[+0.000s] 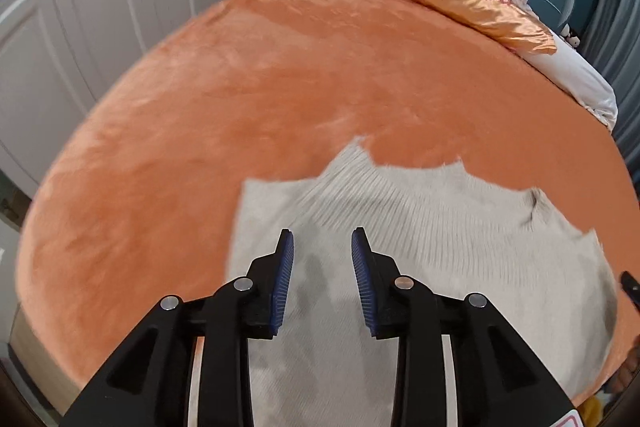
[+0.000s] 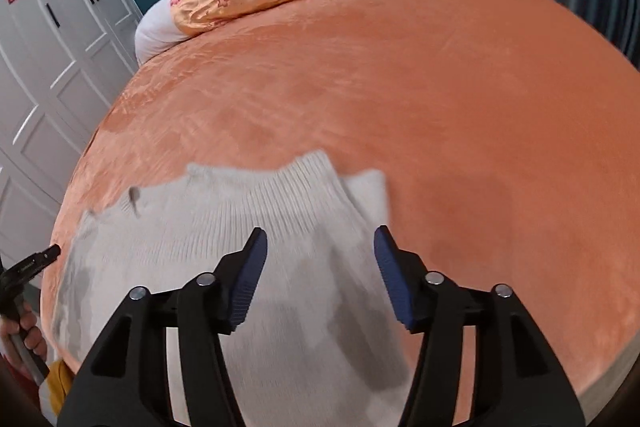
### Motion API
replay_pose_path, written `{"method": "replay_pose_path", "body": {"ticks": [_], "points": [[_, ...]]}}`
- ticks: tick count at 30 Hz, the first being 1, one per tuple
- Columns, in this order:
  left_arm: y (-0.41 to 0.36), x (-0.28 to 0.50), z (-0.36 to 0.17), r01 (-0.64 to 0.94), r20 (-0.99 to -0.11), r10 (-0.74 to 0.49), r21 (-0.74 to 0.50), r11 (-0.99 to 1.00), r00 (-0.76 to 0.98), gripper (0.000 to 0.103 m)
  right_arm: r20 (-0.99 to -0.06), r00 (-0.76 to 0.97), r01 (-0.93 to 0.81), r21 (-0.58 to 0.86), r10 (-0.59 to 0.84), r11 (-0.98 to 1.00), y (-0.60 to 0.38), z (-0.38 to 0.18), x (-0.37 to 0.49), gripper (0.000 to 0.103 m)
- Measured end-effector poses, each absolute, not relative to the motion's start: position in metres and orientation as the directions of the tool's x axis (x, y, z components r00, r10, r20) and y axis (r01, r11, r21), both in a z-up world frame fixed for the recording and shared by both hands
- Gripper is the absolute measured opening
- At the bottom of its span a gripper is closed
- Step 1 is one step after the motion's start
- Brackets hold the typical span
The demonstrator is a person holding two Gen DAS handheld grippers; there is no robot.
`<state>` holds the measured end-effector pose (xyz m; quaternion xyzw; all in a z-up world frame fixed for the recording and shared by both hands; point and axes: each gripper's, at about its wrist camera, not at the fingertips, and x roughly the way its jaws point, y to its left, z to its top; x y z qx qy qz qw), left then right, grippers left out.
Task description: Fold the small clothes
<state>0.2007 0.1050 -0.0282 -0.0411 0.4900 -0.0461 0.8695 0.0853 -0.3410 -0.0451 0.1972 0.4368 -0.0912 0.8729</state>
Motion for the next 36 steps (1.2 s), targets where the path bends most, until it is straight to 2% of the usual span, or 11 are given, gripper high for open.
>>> {"method": "replay_pose_path", "body": {"ticks": [3,4,5,6,8,9,12,17,19,29,36], "points": [[0.1,0.225,-0.047,0.022,-0.871,-0.091,-0.092,0.995,0.482,0.03,-0.821,0.57,0.362,0.287,0.033,0.887,-0.344,-0.068,0.114,0.054],[0.097,0.227,-0.053,0.017,-0.879,-0.073,-0.074,0.997,0.471,0.03,-0.824,0.564,0.362,0.304,0.052,0.881,-0.345,-0.07,0.115,0.045],[0.097,0.23,-0.058,0.015,-0.883,-0.064,-0.065,0.998,0.465,0.024,-0.828,0.554,0.357,0.327,0.083,0.875,-0.346,-0.076,0.12,0.02],[0.098,0.232,-0.061,0.009,-0.884,-0.056,-0.058,0.998,0.464,0.022,-0.829,0.55,0.352,0.339,0.101,0.872,-0.347,-0.078,0.122,0.007],[0.1,0.233,-0.064,0.0,-0.88,-0.037,-0.042,0.999,0.473,0.009,-0.788,0.608,0.337,0.36,0.091,0.87,-0.351,-0.064,0.112,0.006],[0.103,0.235,-0.066,-0.007,-0.881,-0.025,-0.032,0.999,0.473,0.008,-0.764,0.641,0.334,0.363,0.073,0.87,-0.353,-0.054,0.107,0.006],[0.11,0.237,-0.073,-0.021,-0.881,-0.028,-0.042,0.999,0.473,0.008,-0.714,0.7,0.371,0.381,0.015,0.847,-0.367,-0.038,0.095,0.005],[0.11,0.238,-0.082,-0.026,-0.87,0.01,-0.003,1.0,0.493,0.008,-0.818,0.575,0.477,0.322,-0.013,0.818,-0.389,-0.097,0.102,0.004],[0.109,0.237,-0.084,-0.029,-0.866,0.022,0.008,1.0,0.5,0.008,-0.824,0.567,0.47,0.302,-0.021,0.829,-0.388,-0.11,0.103,0.004],[0.095,0.233,-0.089,-0.008,-0.84,0.111,0.127,0.992,0.53,0.008,-0.748,0.658,0.384,0.231,-0.089,0.894,-0.337,-0.037,0.088,0.009],[0.092,0.231,-0.09,-0.006,-0.833,0.131,0.152,0.988,0.538,0.008,-0.781,0.625,0.308,0.24,-0.006,0.92,-0.291,-0.056,0.078,0.009]]}}
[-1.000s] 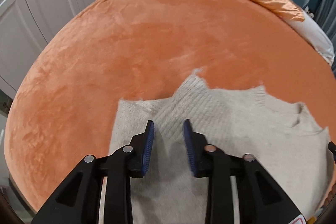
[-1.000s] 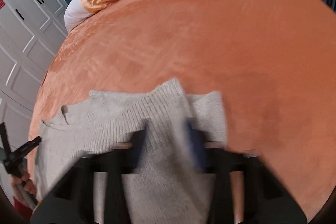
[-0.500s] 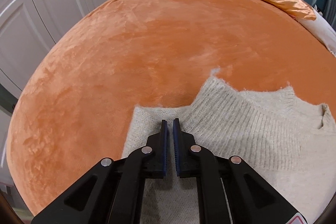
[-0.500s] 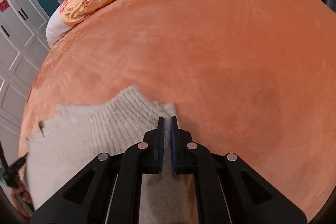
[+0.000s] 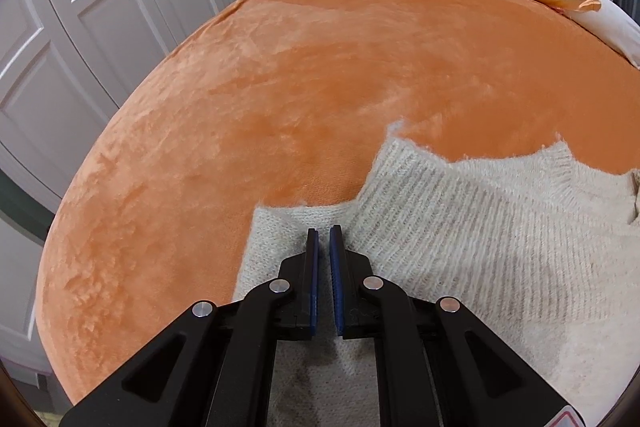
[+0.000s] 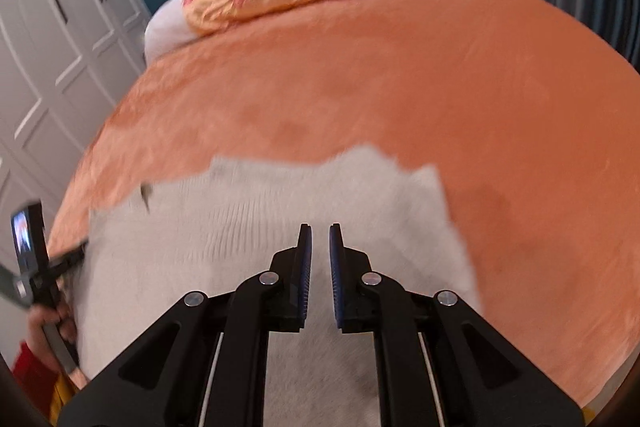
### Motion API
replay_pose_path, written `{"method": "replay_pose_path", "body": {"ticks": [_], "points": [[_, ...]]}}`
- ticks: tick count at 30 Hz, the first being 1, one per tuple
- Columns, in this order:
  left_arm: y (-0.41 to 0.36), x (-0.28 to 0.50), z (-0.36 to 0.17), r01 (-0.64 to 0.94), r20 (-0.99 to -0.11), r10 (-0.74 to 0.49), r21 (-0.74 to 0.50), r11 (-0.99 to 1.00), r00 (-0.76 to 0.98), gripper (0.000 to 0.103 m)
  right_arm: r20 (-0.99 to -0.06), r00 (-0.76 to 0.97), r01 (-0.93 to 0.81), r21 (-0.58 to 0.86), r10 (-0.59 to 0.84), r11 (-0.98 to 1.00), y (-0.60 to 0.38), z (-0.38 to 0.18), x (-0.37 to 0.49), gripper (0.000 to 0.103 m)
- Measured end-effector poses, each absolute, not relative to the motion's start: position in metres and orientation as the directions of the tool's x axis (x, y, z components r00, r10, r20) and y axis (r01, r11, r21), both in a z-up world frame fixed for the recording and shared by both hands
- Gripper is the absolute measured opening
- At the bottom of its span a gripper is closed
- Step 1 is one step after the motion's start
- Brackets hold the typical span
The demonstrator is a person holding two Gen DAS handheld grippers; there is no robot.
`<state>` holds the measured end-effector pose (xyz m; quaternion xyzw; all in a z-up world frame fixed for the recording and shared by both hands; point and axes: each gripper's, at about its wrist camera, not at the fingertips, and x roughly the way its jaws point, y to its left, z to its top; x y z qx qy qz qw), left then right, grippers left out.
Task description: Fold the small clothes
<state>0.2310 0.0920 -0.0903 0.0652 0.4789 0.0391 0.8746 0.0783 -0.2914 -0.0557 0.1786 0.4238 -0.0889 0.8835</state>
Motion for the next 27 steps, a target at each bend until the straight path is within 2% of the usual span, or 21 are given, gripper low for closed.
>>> {"method": "replay_pose_path", "body": {"ticks": [4,7,9,10,11,12,13,14,15,16,17,19,20,25,27], "points": [[0.09,0.23,-0.092,-0.005,-0.824,0.142,0.167,0.986,0.548,0.008,-0.831,0.557,0.33,0.224,0.003,0.917,-0.289,-0.094,0.091,0.008],[0.09,0.228,-0.086,-0.005,-0.82,0.129,0.153,0.988,0.558,0.008,-0.825,0.565,0.329,0.237,0.01,0.914,-0.292,-0.083,0.098,0.009],[0.094,0.226,-0.075,0.002,-0.821,0.076,0.094,0.996,0.565,0.009,-0.801,0.598,0.326,0.236,-0.006,0.915,-0.297,-0.069,0.1,0.016],[0.097,0.226,-0.07,0.003,-0.821,0.043,0.055,0.998,0.569,0.014,-0.787,0.617,0.337,0.222,-0.036,0.915,-0.303,-0.06,0.103,0.028],[0.101,0.228,-0.064,0.0,-0.821,0.013,0.016,1.0,0.571,0.032,-0.778,0.626,0.346,0.213,-0.056,0.914,-0.309,-0.055,0.104,0.042],[0.103,0.231,-0.061,-0.004,-0.821,-0.003,-0.006,1.0,0.571,0.045,-0.773,0.63,0.354,0.202,-0.074,0.913,-0.315,-0.052,0.108,0.046],[0.105,0.234,-0.059,-0.007,-0.82,-0.022,-0.031,0.999,0.572,0.064,-0.777,0.623,0.368,0.188,-0.092,0.91,-0.324,-0.052,0.115,0.047],[0.105,0.238,-0.058,-0.008,-0.821,-0.034,-0.047,0.999,0.57,0.065,-0.788,0.61,0.373,0.19,-0.086,0.908,-0.328,-0.056,0.121,0.047],[0.102,0.245,-0.061,0.004,-0.834,-0.048,-0.055,0.999,0.55,0.065,-0.804,0.591,0.378,0.199,-0.07,0.904,-0.334,-0.063,0.129,0.047],[0.099,0.25,-0.065,0.021,-0.848,-0.065,-0.063,0.998,0.526,0.061,-0.822,0.567,0.384,0.213,-0.048,0.898,-0.34,-0.073,0.137,0.048],[0.095,0.256,-0.07,0.041,-0.859,-0.091,-0.082,0.996,0.503,0.036,-0.835,0.55,0.38,0.224,-0.025,0.897,-0.342,-0.08,0.141,0.035],[0.09,0.262,-0.076,0.064,-0.875,-0.135,-0.119,0.991,0.465,0.016,-0.843,0.537,0.34,0.225,0.008,0.913,-0.339,-0.085,0.15,0.008],[0.087,0.263,-0.073,0.069,-0.868,-0.133,-0.114,0.991,0.479,0.009,-0.83,0.558,0.321,0.224,0.007,0.92,-0.336,-0.079,0.15,0.007],[0.094,0.265,-0.042,0.036,-0.808,-0.14,-0.146,0.989,0.572,0.007,-0.706,0.708,0.311,0.277,-0.027,0.909,-0.339,-0.026,0.137,0.006],[0.103,0.272,-0.039,-0.006,-0.801,-0.12,-0.152,0.988,0.587,0.007,-0.689,0.723,0.338,0.3,-0.043,0.892,-0.35,-0.023,0.137,0.006]]}}
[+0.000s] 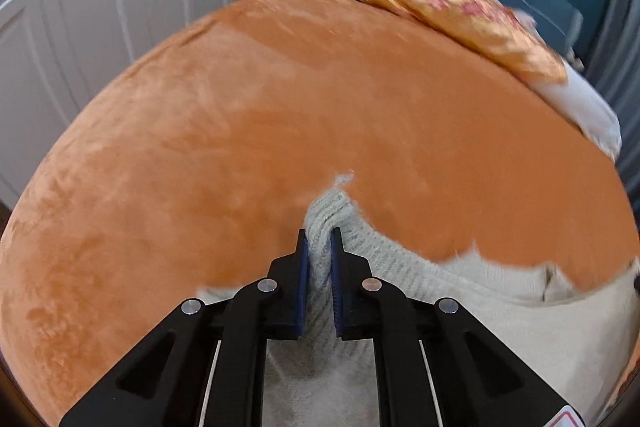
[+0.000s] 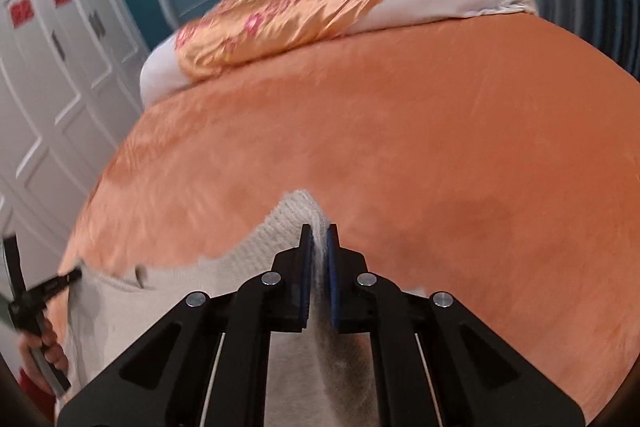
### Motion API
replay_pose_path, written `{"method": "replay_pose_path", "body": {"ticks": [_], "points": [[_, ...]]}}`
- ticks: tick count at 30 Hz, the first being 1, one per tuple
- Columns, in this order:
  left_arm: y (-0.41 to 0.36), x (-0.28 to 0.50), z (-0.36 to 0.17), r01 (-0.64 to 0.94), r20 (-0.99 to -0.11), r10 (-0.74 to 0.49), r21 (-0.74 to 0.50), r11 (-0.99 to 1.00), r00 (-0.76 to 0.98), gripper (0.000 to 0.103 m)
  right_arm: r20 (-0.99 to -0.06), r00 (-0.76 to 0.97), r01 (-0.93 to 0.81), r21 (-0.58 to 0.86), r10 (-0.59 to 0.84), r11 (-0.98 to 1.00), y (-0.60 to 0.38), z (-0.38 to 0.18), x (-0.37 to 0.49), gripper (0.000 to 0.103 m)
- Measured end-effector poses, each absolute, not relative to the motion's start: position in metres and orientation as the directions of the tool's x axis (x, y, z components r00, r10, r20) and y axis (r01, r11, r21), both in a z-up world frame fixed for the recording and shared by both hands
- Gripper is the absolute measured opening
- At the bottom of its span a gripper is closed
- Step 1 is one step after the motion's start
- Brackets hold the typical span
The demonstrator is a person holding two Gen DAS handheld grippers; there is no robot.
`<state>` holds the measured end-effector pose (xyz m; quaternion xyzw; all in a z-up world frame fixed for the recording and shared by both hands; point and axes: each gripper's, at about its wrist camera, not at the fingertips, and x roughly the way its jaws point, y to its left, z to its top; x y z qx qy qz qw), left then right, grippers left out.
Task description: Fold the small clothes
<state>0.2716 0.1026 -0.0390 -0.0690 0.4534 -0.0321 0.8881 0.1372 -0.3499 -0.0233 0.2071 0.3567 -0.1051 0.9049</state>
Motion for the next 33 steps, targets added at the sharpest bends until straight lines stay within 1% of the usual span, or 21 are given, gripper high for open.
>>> {"method": "replay_pose_path", "body": {"ticks": [2,5,6,7,8,9,10,11,13,15,16,17,20,23,26,28,31,33], "points": [[0.108,0.281,-0.052,-0.037,-0.819,-0.09,-0.134,0.99,0.567,0.007,-0.72,0.693,0.372,0.3,-0.047,0.879,-0.36,-0.041,0.144,0.006],[0.105,0.289,-0.089,-0.049,-0.866,-0.038,-0.071,0.996,0.498,0.009,-0.83,0.557,0.419,0.243,-0.036,0.875,-0.361,-0.095,0.158,0.006],[0.105,0.289,-0.095,-0.049,-0.867,-0.028,-0.061,0.997,0.497,0.009,-0.859,0.512,0.419,0.225,-0.024,0.88,-0.359,-0.114,0.16,0.006],[0.103,0.286,-0.093,-0.042,-0.856,-0.014,-0.041,0.998,0.517,0.01,-0.849,0.526,0.415,0.216,-0.04,0.884,-0.356,-0.111,0.157,0.007],[0.101,0.285,-0.088,-0.04,-0.852,-0.01,-0.037,0.999,0.524,0.015,-0.844,0.535,0.418,0.222,-0.041,0.881,-0.355,-0.103,0.156,0.009],[0.101,0.284,-0.084,-0.036,-0.85,-0.02,-0.046,0.998,0.527,0.018,-0.833,0.552,0.419,0.249,-0.027,0.873,-0.356,-0.094,0.152,0.01],[0.102,0.283,-0.079,-0.032,-0.847,-0.032,-0.058,0.998,0.531,0.018,-0.811,0.585,0.412,0.291,-0.005,0.863,-0.355,-0.08,0.142,0.011],[0.104,0.276,-0.07,-0.029,-0.837,-0.035,-0.061,0.998,0.546,0.018,-0.793,0.61,0.399,0.304,-0.003,0.865,-0.352,-0.068,0.131,0.011],[0.108,0.259,-0.057,-0.02,-0.819,-0.036,-0.057,0.998,0.573,0.018,-0.771,0.637,0.365,0.284,-0.016,0.887,-0.342,-0.045,0.104,0.011],[0.114,0.235,-0.042,-0.003,-0.812,-0.044,-0.057,0.998,0.583,0.024,-0.774,0.633,0.319,0.257,-0.003,0.912,-0.323,-0.033,0.078,0.011],[0.118,0.219,-0.037,0.002,-0.813,-0.051,-0.062,0.998,0.58,0.034,-0.782,0.623,0.286,0.247,0.016,0.926,-0.308,-0.029,0.061,0.011],[0.121,0.208,-0.034,-0.001,-0.813,-0.054,-0.067,0.998,0.58,0.041,-0.786,0.617,0.268,0.25,0.034,0.93,-0.298,-0.029,0.052,0.011],[0.137,0.161,-0.031,-0.018,-0.831,-0.089,-0.118,0.993,0.55,0.049,-0.801,0.576,0.187,0.324,0.164,0.927,-0.258,-0.035,0.017,0.011],[0.157,0.124,-0.04,-0.09,-0.852,-0.105,-0.175,0.98,0.513,0.051,-0.8,0.544,0.108,0.364,0.252,0.925,-0.207,-0.042,0.011,0.011],[0.17,0.104,-0.045,-0.137,-0.854,-0.108,-0.204,0.969,0.508,0.051,-0.803,0.525,0.054,0.361,0.281,0.931,-0.165,-0.046,0.022,0.011],[0.175,0.096,-0.049,-0.155,-0.869,-0.115,-0.213,0.965,0.482,0.051,-0.812,0.509,0.03,0.348,0.285,0.937,-0.149,-0.049,0.035,0.011],[0.188,0.091,-0.05,-0.183,-0.862,-0.163,-0.28,0.943,0.48,0.051,-0.863,0.434,0.036,0.305,0.26,0.951,-0.128,-0.069,0.056,0.011],[0.196,0.091,-0.051,-0.196,-0.86,-0.179,-0.303,0.933,0.478,0.052,-0.875,0.42,0.059,0.291,0.24,0.955,-0.129,-0.081,0.061,0.009]]}}
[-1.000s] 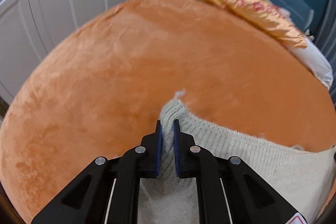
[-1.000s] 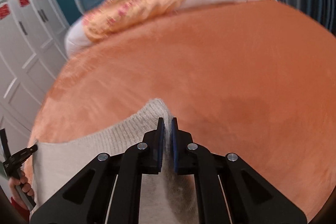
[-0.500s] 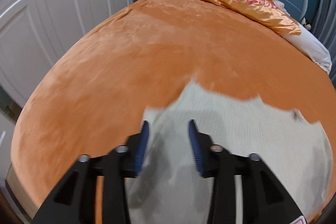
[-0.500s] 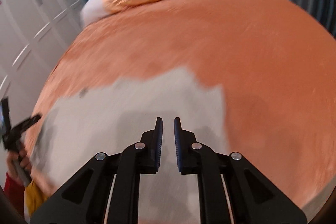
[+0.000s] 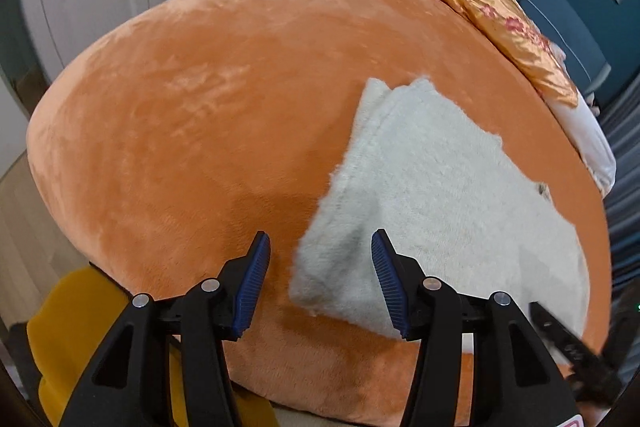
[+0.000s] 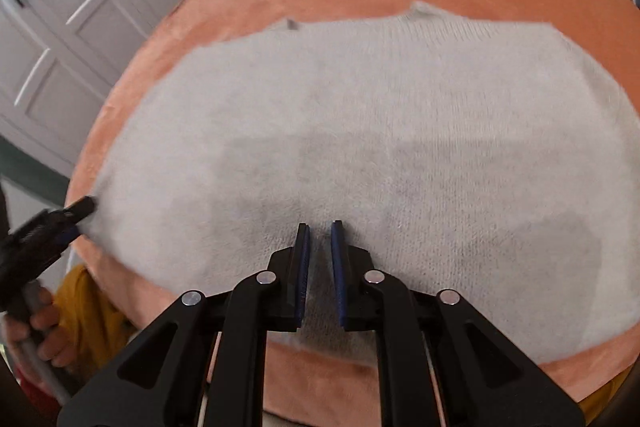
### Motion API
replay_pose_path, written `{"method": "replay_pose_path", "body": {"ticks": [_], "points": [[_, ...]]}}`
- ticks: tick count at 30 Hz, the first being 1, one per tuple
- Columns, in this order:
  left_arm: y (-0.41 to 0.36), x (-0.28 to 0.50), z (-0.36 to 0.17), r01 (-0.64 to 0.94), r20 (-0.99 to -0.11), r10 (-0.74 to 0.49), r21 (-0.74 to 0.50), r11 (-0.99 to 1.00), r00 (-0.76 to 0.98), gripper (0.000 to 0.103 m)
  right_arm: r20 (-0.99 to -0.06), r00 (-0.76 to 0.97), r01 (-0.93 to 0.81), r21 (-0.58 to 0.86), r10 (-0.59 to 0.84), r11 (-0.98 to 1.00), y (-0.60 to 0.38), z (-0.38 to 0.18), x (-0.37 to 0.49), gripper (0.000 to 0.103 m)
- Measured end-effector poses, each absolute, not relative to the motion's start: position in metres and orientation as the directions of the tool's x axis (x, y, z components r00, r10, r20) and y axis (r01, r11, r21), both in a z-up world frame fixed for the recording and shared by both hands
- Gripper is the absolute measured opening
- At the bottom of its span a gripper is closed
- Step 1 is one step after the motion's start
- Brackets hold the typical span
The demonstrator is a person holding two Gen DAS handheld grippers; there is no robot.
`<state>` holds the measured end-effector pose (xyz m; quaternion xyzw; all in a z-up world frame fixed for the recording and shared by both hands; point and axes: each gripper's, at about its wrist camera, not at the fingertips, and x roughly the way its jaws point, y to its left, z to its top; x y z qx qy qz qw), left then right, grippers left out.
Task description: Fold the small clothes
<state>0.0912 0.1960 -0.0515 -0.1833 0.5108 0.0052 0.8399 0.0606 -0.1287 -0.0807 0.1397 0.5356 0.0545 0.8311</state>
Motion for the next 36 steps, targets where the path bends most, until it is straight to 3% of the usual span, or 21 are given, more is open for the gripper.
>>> {"method": "replay_pose_path", "body": {"ticks": [2,7,15,18,19,20,23,28,36], "points": [[0.202,0.095,-0.057,-0.218,-0.858,-0.202,-0.336,0.916,0.473,0.061,-0.88,0.407,0.067,0.295,0.244,0.953,-0.13,-0.082,0.06,0.008],[0.204,0.104,-0.077,-0.243,-0.864,-0.268,-0.395,0.886,0.427,0.061,-0.9,0.379,0.072,0.259,0.214,0.963,-0.12,-0.083,0.067,0.008],[0.181,0.121,-0.08,-0.192,-0.867,-0.263,-0.37,0.909,0.423,0.062,-0.912,0.379,0.059,0.191,0.155,0.98,-0.114,-0.085,0.07,0.008],[0.178,0.126,-0.077,-0.192,-0.862,-0.279,-0.386,0.902,0.423,0.05,-0.911,0.379,0.061,0.202,0.164,0.978,-0.115,-0.085,0.07,0.008],[0.177,0.127,-0.076,-0.194,-0.861,-0.282,-0.39,0.9,0.424,0.042,-0.91,0.38,0.06,0.204,0.166,0.977,-0.114,-0.085,0.07,0.008],[0.178,0.127,-0.073,-0.196,-0.857,-0.289,-0.399,0.896,0.426,0.029,-0.91,0.38,0.06,0.204,0.167,0.977,-0.114,-0.085,0.07,0.008],[0.177,0.127,-0.063,-0.199,-0.845,-0.296,-0.415,0.888,0.446,0.015,-0.908,0.381,0.057,0.209,0.172,0.976,-0.115,-0.086,0.07,0.008],[0.156,0.118,-0.023,-0.117,-0.798,-0.31,-0.425,0.898,0.517,0.011,-0.903,0.387,0.058,0.229,0.189,0.972,-0.121,-0.086,0.067,0.008],[0.056,0.098,0.06,0.16,-0.693,-0.416,-0.404,0.901,0.588,0.01,-0.853,0.455,0.114,0.338,0.254,0.934,-0.148,-0.071,0.047,0.009]]}}
